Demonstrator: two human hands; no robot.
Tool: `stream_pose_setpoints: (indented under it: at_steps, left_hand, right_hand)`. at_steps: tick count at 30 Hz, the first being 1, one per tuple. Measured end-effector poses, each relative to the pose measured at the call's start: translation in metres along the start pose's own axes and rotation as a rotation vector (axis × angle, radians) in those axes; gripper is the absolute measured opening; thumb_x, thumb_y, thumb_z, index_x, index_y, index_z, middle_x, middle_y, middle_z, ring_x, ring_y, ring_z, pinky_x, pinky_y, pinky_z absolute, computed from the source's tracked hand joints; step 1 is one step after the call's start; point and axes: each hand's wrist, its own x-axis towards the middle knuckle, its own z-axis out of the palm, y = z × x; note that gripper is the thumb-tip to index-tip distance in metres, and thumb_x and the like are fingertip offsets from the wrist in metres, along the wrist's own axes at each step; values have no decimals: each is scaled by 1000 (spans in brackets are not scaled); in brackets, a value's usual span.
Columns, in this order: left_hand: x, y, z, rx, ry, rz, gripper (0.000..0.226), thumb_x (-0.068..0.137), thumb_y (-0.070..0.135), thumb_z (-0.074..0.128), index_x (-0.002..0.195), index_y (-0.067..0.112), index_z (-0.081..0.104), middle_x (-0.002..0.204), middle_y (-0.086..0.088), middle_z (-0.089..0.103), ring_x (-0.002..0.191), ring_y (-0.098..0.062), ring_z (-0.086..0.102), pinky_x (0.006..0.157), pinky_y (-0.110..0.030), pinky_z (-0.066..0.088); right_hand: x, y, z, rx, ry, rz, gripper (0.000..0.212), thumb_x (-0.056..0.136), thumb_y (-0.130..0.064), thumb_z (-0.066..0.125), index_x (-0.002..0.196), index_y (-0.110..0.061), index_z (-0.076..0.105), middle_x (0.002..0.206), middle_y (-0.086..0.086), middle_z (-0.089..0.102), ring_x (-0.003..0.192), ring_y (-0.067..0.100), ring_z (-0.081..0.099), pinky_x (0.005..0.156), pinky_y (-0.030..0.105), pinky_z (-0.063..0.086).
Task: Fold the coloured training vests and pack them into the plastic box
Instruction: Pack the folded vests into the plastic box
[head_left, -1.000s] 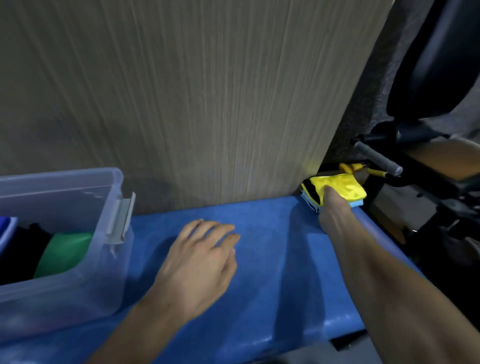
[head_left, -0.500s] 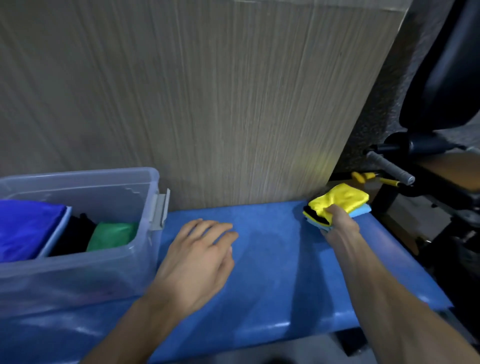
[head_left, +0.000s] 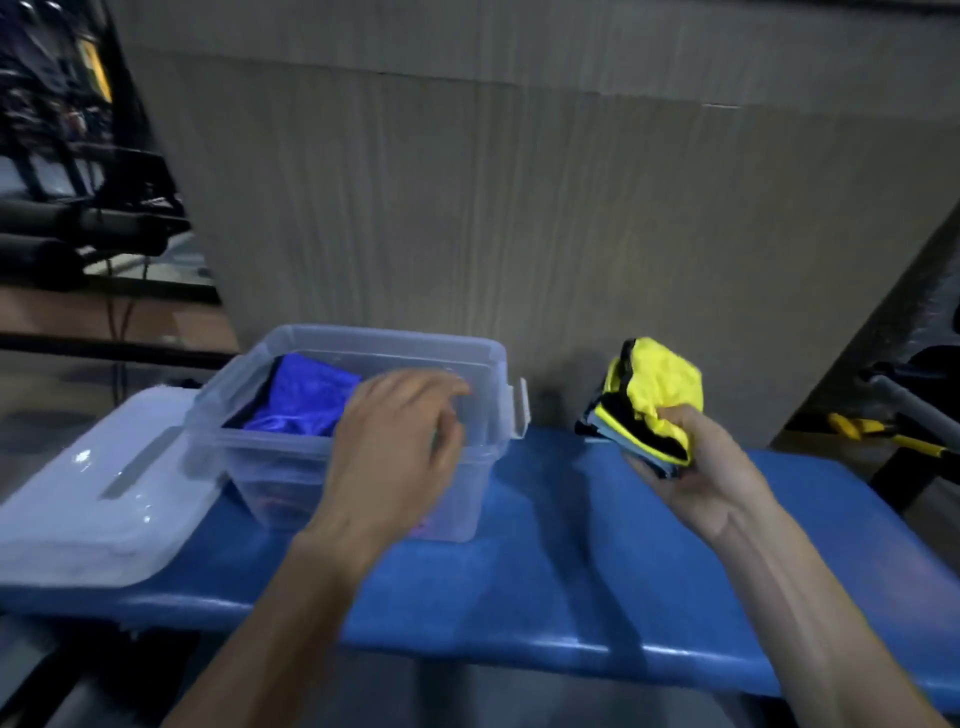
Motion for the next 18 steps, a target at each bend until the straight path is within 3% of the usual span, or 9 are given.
stream_pose_setpoints:
  at_steps: [3, 5, 8, 11, 14, 16, 18]
  left_hand:
    - [1, -56, -19, 123, -113, -187, 44, 88, 37, 35, 101, 18, 74, 101, -2, 75, 95, -28, 66, 84, -39, 49]
    - [0, -84, -24, 198, -285, -296, 52, 86, 46, 24, 85, 21, 69, 92, -5, 74, 86, -32, 66, 74, -42, 53]
    - [1, -103, -25, 250, -430, -403, 51, 82, 52, 14, 73, 20, 53, 90, -5, 72, 86, -34, 66, 75, -40, 52]
    - [3, -108, -21, 290, -442, -433, 42, 95, 42, 28, 78, 18, 58, 95, -5, 72, 83, -30, 60, 72, -35, 44]
    - [5, -110, -22, 300, -492, -454, 41, 98, 40, 30, 83, 20, 62, 98, -5, 70, 80, -26, 52, 73, -35, 41]
    - [7, -112, -20, 313, -523, -462, 42, 98, 42, 29, 89, 21, 64, 104, -6, 70, 90, -29, 59, 77, -37, 42]
    - [8, -113, -17, 337, -528, -441, 44, 99, 43, 29, 93, 22, 67, 109, -5, 71, 100, -30, 62, 79, -37, 42]
  right_hand:
    - [-12, -13, 61, -29, -143, -27, 18, 92, -9, 60, 108, -13, 66, 97, 5, 77, 99, 22, 71, 88, 41, 60]
    - [-11, -11, 99, -73, -223, 3, 18, 91, -9, 60, 108, -12, 65, 101, 7, 76, 99, 23, 71, 89, 42, 59]
    - [2, 14, 146, -210, -325, 107, 14, 92, -10, 61, 105, -13, 65, 94, 6, 74, 88, 21, 70, 84, 39, 61]
    - [20, 46, 177, -346, -395, 203, 13, 91, -7, 61, 102, -13, 63, 84, 6, 73, 75, 20, 71, 65, 35, 63]
    - [36, 67, 192, -404, -431, 276, 13, 93, -5, 60, 103, -10, 65, 87, 8, 75, 83, 22, 72, 76, 40, 62]
    - [47, 81, 192, -491, -456, 341, 18, 95, -7, 59, 111, -8, 65, 96, 10, 75, 86, 24, 71, 73, 39, 62]
    - [55, 96, 189, -770, -496, 432, 23, 96, -12, 58, 118, -6, 65, 109, 14, 73, 90, 29, 70, 79, 42, 60]
